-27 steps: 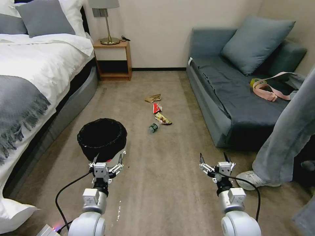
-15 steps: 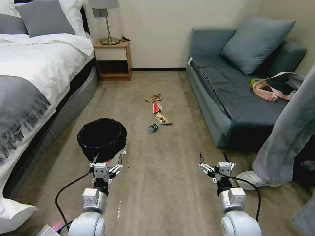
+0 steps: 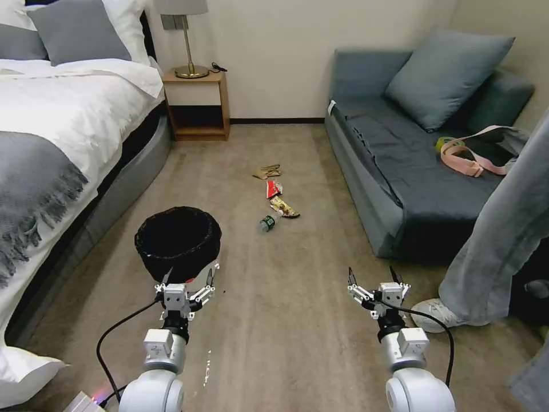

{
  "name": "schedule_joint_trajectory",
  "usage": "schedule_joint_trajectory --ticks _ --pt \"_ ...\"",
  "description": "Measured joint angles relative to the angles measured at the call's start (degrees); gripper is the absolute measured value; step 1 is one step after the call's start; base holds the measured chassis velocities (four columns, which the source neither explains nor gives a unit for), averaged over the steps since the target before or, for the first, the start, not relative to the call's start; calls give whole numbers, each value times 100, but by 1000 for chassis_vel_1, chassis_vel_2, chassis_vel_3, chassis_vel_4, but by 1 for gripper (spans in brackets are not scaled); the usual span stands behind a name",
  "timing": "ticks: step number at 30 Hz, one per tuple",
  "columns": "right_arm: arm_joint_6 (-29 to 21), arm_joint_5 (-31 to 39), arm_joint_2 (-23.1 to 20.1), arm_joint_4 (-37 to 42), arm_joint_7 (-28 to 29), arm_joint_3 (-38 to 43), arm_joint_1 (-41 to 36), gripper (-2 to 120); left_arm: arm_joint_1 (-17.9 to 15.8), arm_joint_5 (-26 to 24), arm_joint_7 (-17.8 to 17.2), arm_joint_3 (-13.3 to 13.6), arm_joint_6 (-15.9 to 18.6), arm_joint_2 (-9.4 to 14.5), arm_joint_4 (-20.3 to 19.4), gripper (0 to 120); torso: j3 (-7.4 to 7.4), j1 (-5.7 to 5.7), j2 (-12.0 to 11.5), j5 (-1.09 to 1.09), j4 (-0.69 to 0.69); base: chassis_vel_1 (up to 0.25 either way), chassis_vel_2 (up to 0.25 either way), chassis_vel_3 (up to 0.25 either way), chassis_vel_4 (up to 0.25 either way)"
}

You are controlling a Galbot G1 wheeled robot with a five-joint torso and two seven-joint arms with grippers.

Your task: Pick up the trash bin, then pick up the garbage on the floor and place it into the trash bin.

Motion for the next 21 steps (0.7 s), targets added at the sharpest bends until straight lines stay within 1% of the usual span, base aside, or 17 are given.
schedule_joint_trajectory --ticks 5,8,9,10,12,14,15,16,18,19,20,21 --pt "-13 19 -8 0 0 0 5 100 -3 -2 -10 -2 17 0 -3 100 0 0 0 0 0 0 0 0 0" --pt "-136 119 -47 4 0 0 29 100 -11 -5 -36 -4 70 -3 -14 100 0 0 0 0 0 0 0 0 0" --pt "-281 232 -97 13 0 5 58 100 -29 -11 -94 -15 182 -11 -40 100 0 0 0 0 0 0 0 0 0" --pt "-552 451 -186 33 0 17 113 100 -78 -25 -230 -41 444 -34 -109 100 0 0 0 1 0 0 0 0 0" --pt "-606 494 -204 36 0 19 124 100 -85 -27 -248 -44 478 -37 -118 100 0 0 0 0 0 0 0 0 0" --pt "-1150 927 -379 72 0 45 231 100 -188 -63 -535 -96 1034 -85 -259 100 0 0 0 1 0 0 0 0 0" --pt "-1150 927 -379 72 0 45 231 100 -188 -63 -535 -96 1034 -85 -259 100 0 0 0 1 0 0 0 0 0" --pt "-1302 1046 -428 83 0 51 260 100 -212 -71 -602 -108 1164 -97 -291 100 0 0 0 0 0 0 0 0 0" --pt "-1789 1430 -588 114 0 73 355 100 -303 -102 -859 -154 1666 -143 -417 100 0 0 0 0 0 0 0 0 0" --pt "-1936 1547 -638 125 1 80 385 100 -328 -110 -926 -166 1798 -153 -451 100 0 0 0 1 0 0 0 0 0" --pt "-1936 1547 -638 125 1 80 385 100 -328 -110 -926 -166 1798 -153 -451 100 0 0 0 1 0 0 0 0 0" --pt "-2157 1725 -708 140 1 92 430 100 -367 -123 -1040 -186 2022 -174 -505 100 0 0 0 1 0 0 0 0 0"
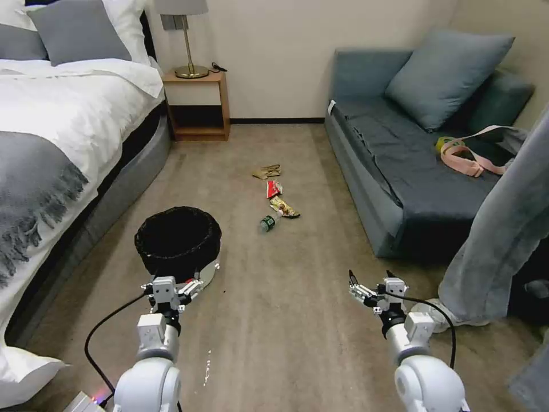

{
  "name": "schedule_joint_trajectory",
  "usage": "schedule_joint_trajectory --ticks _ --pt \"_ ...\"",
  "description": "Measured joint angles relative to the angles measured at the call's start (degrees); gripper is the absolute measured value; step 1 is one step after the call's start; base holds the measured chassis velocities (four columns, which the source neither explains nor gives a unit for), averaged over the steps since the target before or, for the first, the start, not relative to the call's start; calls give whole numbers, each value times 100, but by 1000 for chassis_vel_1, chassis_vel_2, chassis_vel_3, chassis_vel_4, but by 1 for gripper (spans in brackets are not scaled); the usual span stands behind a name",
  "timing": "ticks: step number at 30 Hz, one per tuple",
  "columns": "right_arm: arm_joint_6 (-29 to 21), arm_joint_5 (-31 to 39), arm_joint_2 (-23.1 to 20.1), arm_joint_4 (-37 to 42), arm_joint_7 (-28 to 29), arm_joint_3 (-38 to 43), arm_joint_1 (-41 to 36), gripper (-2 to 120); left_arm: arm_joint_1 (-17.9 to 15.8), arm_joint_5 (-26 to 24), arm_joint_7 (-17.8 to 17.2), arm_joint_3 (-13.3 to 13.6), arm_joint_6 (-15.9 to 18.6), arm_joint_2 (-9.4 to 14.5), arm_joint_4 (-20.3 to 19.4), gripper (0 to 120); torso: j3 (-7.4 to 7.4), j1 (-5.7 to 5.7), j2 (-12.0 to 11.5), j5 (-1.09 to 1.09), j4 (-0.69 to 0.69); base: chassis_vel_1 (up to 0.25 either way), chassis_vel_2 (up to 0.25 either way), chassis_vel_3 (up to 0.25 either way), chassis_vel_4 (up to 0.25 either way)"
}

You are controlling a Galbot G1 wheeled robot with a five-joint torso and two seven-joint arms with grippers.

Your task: Pick up the trash bin, then pick up the garbage on the floor and place it into the trash bin.

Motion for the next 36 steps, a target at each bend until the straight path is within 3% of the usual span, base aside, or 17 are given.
schedule_joint_trajectory --ticks 4,5,7,12,15,17,21,24,27,29,31,32,36 --pt "-266 208 -96 23 -15 12 63 100 -90 -65 -160 -60 306 -6 -127 100 0 0 0 -2 0 0 0 0 0" --pt "-507 398 -192 59 -59 46 142 100 -221 -143 -329 -162 583 14 -304 100 0 0 0 0 0 0 0 0 0" --pt "-907 716 -355 101 -147 91 277 100 -355 -212 -457 -255 814 47 -404 98 0 0 0 2 -1 0 0 0 0" --pt "-1122 911 -467 61 -206 123 400 100 -397 -230 -469 -272 856 67 -386 95 0 0 -1 0 0 0 0 0 0" --pt "-1115 896 -453 -14 -222 114 396 100 -444 -229 -484 -286 861 87 -259 83 0 0 -1 -1 0 0 0 0 0" --pt "-1110 889 -450 -21 -224 112 392 100 -457 -232 -494 -290 868 94 -242 81 0 0 -1 0 0 0 0 0 0" --pt "-1074 843 -429 -44 -234 101 370 100 -588 -327 -529 -336 947 209 -137 90 0 0 -1 -1 0 0 0 0 0" --pt "-1053 800 -427 -58 -262 76 366 100 -805 -708 -615 -487 1134 442 -25 99 0 0 -1 -1 1 0 0 0 0" --pt "-1040 772 -427 -64 -275 75 353 100 -967 -957 -677 -575 1239 574 52 100 0 0 -1 -2 0 0 0 0 0" --pt "-1019 723 -420 -61 -290 81 313 100 -1293 -1411 -802 -690 1417 824 226 100 0 0 -1 -2 0 0 0 0 0" --pt "-1014 712 -415 -52 -293 87 301 100 -1375 -1529 -828 -715 1457 889 275 100 0 0 -1 -2 0 0 0 0 0" --pt "-1012 693 -405 -21 -297 97 280 100 -1570 -1782 -899 -770 1544 1047 407 100 0 0 -1 -1 0 0 0 0 0" --pt "-1013 659 -390 56 -303 111 255 100 -1895 -2139 -1015 -829 1665 1308 654 100 0 0 -1 -1 0 0 0 0 0"
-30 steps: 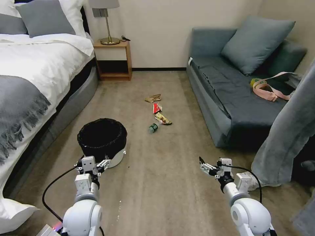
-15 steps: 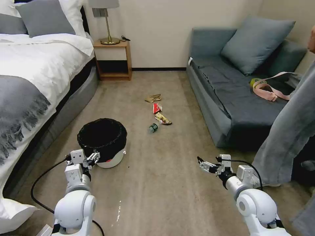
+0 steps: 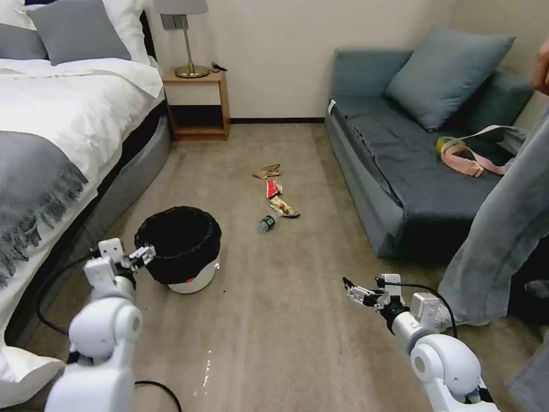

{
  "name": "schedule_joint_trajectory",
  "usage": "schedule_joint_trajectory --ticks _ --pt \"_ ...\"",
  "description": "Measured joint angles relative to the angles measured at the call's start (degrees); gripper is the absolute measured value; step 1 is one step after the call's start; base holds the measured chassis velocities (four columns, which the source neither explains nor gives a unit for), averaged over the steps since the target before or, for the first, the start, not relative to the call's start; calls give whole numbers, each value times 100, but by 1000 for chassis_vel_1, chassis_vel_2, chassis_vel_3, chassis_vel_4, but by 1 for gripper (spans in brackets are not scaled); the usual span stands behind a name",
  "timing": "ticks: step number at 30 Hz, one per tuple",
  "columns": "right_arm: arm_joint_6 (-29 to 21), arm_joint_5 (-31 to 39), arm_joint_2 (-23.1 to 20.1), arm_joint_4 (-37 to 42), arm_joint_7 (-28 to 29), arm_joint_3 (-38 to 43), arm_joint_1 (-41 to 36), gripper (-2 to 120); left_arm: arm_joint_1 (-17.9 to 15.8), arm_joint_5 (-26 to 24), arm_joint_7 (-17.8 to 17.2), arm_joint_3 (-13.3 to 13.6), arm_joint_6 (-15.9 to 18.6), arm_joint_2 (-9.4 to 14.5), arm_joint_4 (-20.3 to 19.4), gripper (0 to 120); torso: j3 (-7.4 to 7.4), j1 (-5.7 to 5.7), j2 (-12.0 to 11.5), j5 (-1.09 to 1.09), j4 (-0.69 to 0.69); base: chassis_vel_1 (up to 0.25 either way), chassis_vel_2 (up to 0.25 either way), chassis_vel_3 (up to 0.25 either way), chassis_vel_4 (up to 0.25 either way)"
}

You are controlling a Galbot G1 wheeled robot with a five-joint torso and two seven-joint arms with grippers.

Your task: Pick up the trash bin, then pick up the garbage on the floor and place it into the trash bin.

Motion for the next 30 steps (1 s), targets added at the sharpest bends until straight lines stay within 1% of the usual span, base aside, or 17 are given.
schedule_joint_trajectory --ticks 3,4,6,7,8,9,13,14,16,18,19,20,23,30 --pt "-25 -75 20 80 -40 3 -26 100 -346 -536 -217 -4 236 257 303 99 0 0 0 0 0 0 0 0 0" --pt "-25 -75 20 80 -40 3 -26 100 -346 -536 -217 -4 236 257 303 99 0 0 0 0 0 0 0 0 0" --pt "-35 -114 51 119 -58 7 -51 100 -580 -832 -360 36 421 408 583 99 0 0 0 0 0 0 0 0 0" --pt "-36 -126 58 125 -63 9 -57 100 -647 -902 -408 50 473 444 671 99 0 0 0 0 0 0 0 0 0" --pt "-36 -167 87 135 -75 13 -80 100 -837 -1074 -504 102 537 531 932 98 0 0 0 0 0 0 0 0 0" --pt "-36 -167 87 135 -75 13 -80 100 -837 -1074 -504 102 537 531 932 98 0 0 0 0 0 0 0 0 0" --pt "-31 -251 157 128 -86 25 -114 100 -1219 -1372 -657 198 558 670 1541 98 0 0 0 0 -1 0 0 0 0" --pt "-31 -251 157 128 -86 25 -114 100 -1219 -1372 -657 198 558 670 1541 98 0 0 0 0 -1 0 0 0 0" --pt "-28 -271 184 100 -92 25 -114 100 -1434 -1424 -675 242 559 740 1912 98 0 0 0 0 0 0 0 0 0" --pt "-27 -271 194 85 -99 26 -101 100 -1590 -1432 -675 286 557 767 2151 99 0 0 1 0 0 0 0 0 0" --pt "-27 -271 194 85 -99 26 -101 100 -1590 -1432 -675 286 557 767 2151 99 0 0 1 0 0 0 0 0 0" --pt "-26 -269 198 75 -100 30 -92 100 -1671 -1428 -675 313 557 767 2272 99 0 0 1 0 0 0 0 0 0" --pt "-16 -261 200 29 -111 37 -64 100 -1875 -1394 -671 379 554 714 2547 99 0 0 1 0 0 0 0 0 0" --pt "27 -228 214 -1 -137 23 -47 100 -2069 -1242 -641 561 542 632 2734 99 0 0 1 1 0 0 0 0 0"
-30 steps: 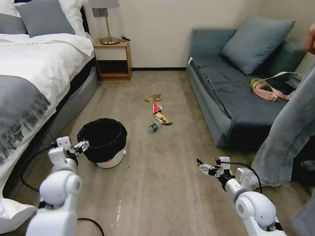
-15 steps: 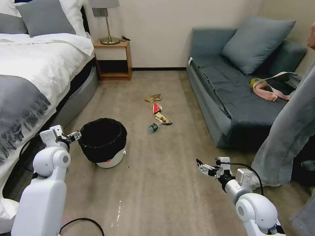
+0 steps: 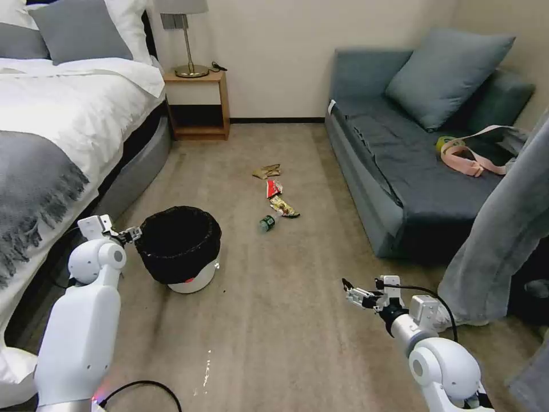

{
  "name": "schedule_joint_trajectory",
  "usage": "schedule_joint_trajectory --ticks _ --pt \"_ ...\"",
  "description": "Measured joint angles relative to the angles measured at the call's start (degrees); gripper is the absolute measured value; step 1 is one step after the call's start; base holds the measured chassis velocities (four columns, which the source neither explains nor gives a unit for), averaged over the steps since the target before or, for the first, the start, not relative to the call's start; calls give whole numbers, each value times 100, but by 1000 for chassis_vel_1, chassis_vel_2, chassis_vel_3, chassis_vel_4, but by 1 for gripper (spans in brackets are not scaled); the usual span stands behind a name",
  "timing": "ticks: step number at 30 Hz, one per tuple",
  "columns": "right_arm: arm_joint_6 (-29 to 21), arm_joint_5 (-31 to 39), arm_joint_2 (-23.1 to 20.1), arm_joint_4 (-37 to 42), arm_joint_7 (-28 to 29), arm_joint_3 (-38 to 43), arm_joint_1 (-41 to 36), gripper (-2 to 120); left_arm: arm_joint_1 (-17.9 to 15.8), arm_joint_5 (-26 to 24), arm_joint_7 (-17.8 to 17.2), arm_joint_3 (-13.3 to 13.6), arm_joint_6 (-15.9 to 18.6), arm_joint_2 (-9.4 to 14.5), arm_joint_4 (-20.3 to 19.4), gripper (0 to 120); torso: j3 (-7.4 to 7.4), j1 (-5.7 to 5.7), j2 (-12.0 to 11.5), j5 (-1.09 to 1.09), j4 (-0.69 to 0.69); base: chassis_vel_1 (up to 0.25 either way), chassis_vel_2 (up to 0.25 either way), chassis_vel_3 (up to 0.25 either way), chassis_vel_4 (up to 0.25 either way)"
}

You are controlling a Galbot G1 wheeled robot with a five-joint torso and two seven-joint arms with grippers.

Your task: Pick up the trash bin, then pick up the garbage on the floor and place it into the trash bin.

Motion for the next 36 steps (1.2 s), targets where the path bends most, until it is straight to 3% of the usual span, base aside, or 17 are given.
schedule_joint_trajectory --ticks 7,21,24,31,36 --pt "11 14 13 -25 -8 -31 40 100 -117 296 62 45 -6 -139 266 100 0 0 0 0 0 0 0 0 0" --pt "13 354 60 -51 -22 -112 -17 100 -464 762 244 48 -12 -464 1177 97 0 0 0 0 0 0 0 0 0" --pt "-10 416 78 -49 -22 -173 -13 100 -550 981 428 28 -15 -490 1397 82 0 0 0 0 0 0 0 0 0" --pt "-39 534 81 -48 -19 -205 4 100 -549 1124 649 23 -16 -492 1436 62 0 0 0 0 0 0 0 0 0" --pt "-297 1235 82 82 88 -215 39 100 -560 1171 798 9 -16 -442 1466 39 0 0 0 0 0 0 0 0 0"
